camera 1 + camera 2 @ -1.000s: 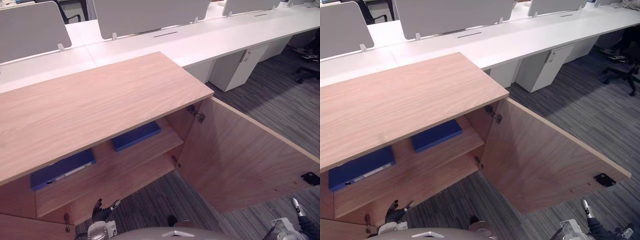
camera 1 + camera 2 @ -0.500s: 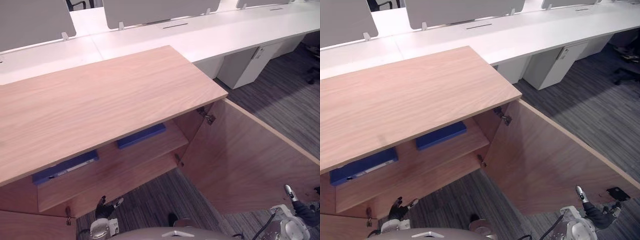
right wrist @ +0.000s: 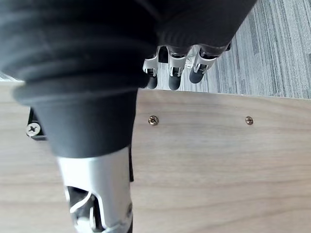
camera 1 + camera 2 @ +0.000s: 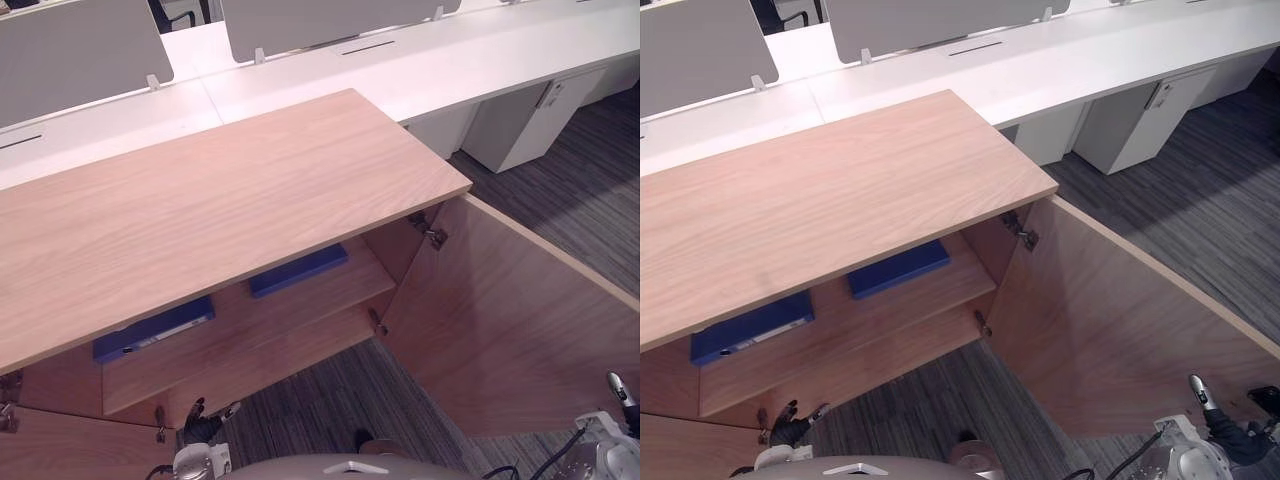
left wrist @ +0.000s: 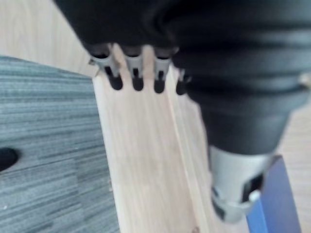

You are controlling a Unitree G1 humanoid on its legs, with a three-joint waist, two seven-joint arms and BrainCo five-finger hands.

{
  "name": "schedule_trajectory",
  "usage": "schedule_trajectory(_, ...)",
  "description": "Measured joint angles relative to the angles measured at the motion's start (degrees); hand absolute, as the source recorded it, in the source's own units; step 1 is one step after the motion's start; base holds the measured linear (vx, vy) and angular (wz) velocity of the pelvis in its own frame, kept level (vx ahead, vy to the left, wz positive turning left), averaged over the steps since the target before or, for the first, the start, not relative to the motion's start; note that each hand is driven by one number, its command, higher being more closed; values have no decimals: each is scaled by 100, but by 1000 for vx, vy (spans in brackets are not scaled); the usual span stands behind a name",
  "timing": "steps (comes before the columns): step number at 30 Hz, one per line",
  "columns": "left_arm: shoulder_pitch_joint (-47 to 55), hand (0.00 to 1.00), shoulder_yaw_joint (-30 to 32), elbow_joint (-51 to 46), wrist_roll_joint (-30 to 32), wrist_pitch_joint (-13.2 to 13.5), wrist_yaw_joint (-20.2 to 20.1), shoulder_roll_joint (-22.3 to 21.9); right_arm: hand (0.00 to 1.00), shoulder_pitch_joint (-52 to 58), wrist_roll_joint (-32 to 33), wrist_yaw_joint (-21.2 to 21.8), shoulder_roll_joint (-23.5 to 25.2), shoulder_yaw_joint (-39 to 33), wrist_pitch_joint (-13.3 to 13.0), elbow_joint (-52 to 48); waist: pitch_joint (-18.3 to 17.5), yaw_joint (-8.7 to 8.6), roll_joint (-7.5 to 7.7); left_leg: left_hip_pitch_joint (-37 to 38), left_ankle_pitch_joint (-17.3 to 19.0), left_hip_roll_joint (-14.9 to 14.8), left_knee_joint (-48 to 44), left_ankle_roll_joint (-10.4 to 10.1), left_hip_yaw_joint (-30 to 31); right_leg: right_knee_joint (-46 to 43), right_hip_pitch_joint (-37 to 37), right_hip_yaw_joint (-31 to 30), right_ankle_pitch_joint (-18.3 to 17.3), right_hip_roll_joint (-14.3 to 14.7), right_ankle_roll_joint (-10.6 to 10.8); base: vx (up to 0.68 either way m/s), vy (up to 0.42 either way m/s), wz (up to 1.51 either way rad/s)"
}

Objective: Walk over to the cabinet, pick up the folder, carry it to the office cabinet, place the folder inside the office cabinet, then close the office cabinet door

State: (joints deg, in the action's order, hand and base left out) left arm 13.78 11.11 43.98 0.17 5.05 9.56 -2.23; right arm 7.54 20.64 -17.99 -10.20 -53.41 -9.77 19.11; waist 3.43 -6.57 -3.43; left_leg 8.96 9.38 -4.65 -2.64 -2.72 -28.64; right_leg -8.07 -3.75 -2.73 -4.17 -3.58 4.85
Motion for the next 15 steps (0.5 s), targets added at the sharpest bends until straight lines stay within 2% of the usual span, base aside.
schedule_trajectory(7,70,0,-51,1,-1,0,-30,82,0,-23,56,47,-197,-91,0,26,-27,-30,-41,-10,0,22,1,2,-58,111,2,-62,78,10,25,-23,-4,-5)
schedule_trajectory(15,67,0,-265,68,-3,5,-174,343,0,-200,152,567,-1044,203,110,752,-51,-116,-85,-10,-6,43,3,11,-110,224,7,-149,174,43,20,-22,-9,-5)
